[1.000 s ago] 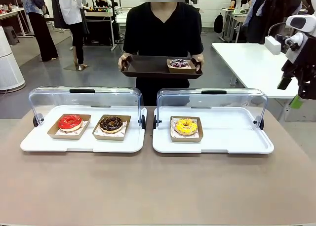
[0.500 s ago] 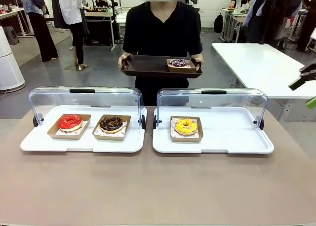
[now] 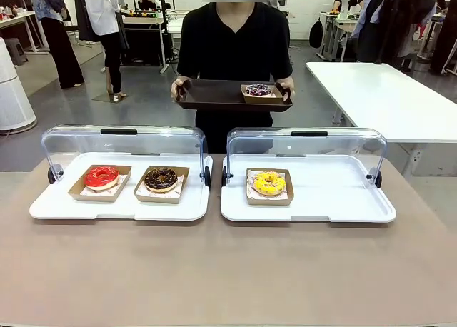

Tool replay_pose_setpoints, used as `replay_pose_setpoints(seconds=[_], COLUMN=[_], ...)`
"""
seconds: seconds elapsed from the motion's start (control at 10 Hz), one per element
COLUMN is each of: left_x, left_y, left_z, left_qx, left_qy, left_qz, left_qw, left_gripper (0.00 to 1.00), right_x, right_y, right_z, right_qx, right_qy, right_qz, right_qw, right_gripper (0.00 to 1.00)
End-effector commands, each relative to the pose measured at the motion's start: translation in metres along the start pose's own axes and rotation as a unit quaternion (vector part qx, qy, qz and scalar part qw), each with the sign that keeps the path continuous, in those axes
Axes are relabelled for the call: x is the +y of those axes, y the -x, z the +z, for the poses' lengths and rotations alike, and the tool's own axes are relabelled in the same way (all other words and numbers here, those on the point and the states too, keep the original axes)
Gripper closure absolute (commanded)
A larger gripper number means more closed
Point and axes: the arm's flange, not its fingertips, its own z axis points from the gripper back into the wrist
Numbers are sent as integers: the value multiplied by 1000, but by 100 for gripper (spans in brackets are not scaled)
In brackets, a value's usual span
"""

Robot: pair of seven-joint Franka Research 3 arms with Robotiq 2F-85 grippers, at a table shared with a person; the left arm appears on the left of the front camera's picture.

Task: Provide the desired donut to the person.
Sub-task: Pick up and lift the Paper togo box containing the Donut pointed at by the person.

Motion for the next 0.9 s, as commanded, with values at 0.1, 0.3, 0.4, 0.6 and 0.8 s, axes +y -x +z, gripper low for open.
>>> replay_pose_setpoints(seconds=[0.1, 0.3, 0.4, 0.6, 0.8], left_x=[0, 0, 0, 0, 0], left_y=[1, 1, 1, 1, 1], left_z=[1, 1, 1, 1, 1], left_qx=[-6, -6, -6, -6, -6], left_qy=[2, 2, 2, 2, 2], left_qz=[-9, -9, -9, -9, -9], left_qw=[1000, 1000, 1000, 1000, 1000], left_gripper=[0, 0, 0, 0, 0], right_x=[2, 5, 6, 4, 7], right_y=[8, 11, 15, 14, 13], right_z=[23, 36, 40, 40, 40], right_qx=[15, 23, 26, 63, 18], right_qy=[-26, -17, -14, 10, -4], right_qz=[1, -3, -7, -17, -17], right_qw=[1000, 1000, 1000, 998, 1000], right_gripper=[0, 0, 0, 0, 0])
